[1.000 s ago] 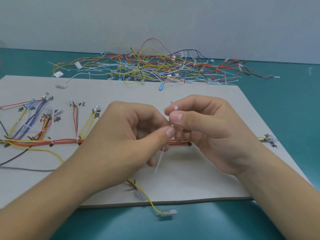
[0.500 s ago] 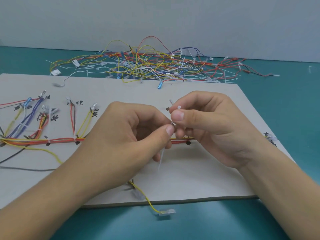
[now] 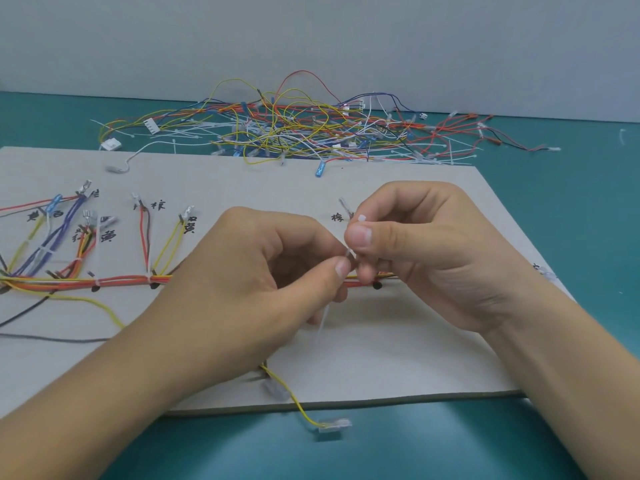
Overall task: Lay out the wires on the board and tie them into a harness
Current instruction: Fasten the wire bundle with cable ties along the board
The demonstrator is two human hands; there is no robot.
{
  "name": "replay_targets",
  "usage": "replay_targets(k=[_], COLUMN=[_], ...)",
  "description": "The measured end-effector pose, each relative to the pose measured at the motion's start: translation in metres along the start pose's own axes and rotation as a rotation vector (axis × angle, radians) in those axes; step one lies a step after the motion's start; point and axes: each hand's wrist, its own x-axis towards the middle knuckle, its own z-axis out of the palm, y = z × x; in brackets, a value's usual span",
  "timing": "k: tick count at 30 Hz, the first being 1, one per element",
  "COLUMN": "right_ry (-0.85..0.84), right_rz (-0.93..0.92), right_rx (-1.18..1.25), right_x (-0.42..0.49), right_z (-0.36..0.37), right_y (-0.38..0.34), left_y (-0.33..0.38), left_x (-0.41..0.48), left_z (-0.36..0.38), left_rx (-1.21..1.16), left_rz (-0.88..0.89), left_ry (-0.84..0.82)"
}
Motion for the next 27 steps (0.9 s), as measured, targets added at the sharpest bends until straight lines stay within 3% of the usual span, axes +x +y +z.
replay_targets(k=[5,10,16,21,27], right_ry=[-0.002,0.193,0.397,0.503,0.406], right_rz=[0.028,0.041,0.089,0.038,0.055], right_rx=[-0.071,-0.132,-0.172,-0.349,-0.599], right_x=[0.0,0.002,0.005,0.01,0.017], right_z=[-0.008,-0.029,-0.047,-0.048,-0.036], right_y=[-0.006,-0.024,-0.03,-0.023,-0.008], left_y=[-0.003,-0.002,-0.004,-0.004,-0.002], left_x=[0.0,0.006,0.014,0.022,0.031], left_z=[0.003,0.004,0.015,0.014,0.019], left_rx=[0.014,0.417,0.672,0.741,0.968], left_rz=[0.004,0.175,0.094,0.012,0.015], left_ry=[0.009,0.14,-0.039,-0.055,-0.182])
